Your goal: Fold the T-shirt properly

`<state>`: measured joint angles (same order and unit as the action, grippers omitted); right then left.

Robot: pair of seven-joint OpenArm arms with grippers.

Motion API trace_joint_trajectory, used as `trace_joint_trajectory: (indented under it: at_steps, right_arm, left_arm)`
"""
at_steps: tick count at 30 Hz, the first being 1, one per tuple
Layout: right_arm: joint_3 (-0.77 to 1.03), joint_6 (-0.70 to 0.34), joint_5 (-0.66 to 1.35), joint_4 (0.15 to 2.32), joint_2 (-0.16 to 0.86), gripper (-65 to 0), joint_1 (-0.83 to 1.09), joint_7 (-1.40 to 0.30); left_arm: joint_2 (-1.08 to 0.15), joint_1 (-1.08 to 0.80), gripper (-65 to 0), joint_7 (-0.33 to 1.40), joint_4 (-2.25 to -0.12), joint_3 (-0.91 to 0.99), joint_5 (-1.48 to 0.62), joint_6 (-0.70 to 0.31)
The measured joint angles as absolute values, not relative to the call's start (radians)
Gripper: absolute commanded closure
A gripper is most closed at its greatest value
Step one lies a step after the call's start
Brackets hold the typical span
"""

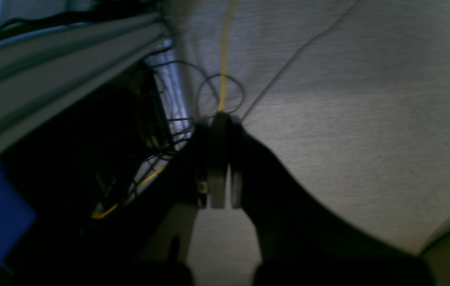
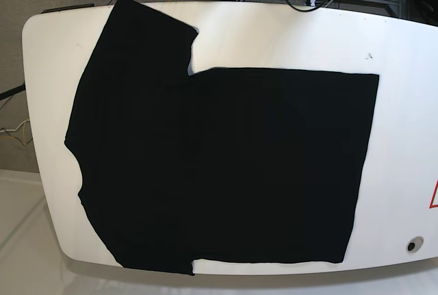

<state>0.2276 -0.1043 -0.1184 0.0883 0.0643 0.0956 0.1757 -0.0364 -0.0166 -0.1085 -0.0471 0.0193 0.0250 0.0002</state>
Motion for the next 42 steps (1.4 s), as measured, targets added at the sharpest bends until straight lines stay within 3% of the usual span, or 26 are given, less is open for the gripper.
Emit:
trace_joint_trajectory:
  at_steps: [14, 22, 31, 42]
  right_arm:
    - [0.228, -0.124, -0.123, 0.105, 0.054, 0.0, 0.100, 0.172]
    - [0.234, -0.157, -0.049, 0.162, 0.096, 0.0, 0.153, 0.154]
    - [0.228, -0.146, -0.081, 0.216, 0.097, 0.0, 0.191, 0.158]
    - [0.223, -0.154, -0.081, 0.422, 0.107, 0.0, 0.370, 0.166]
  left_arm:
    - [-0.025, -0.037, 0.0, -0.094, -0.154, 0.013, 0.023, -0.023]
    - [-0.043, -0.121, 0.0, -0.095, -0.323, 0.012, 0.021, -0.019]
    - [-0.058, -0.154, 0.0, -0.094, -0.279, 0.002, 0.022, -0.029]
    - [-0.124, -0.305, 0.0, -0.117, -0.459, 0.015, 0.020, -0.025]
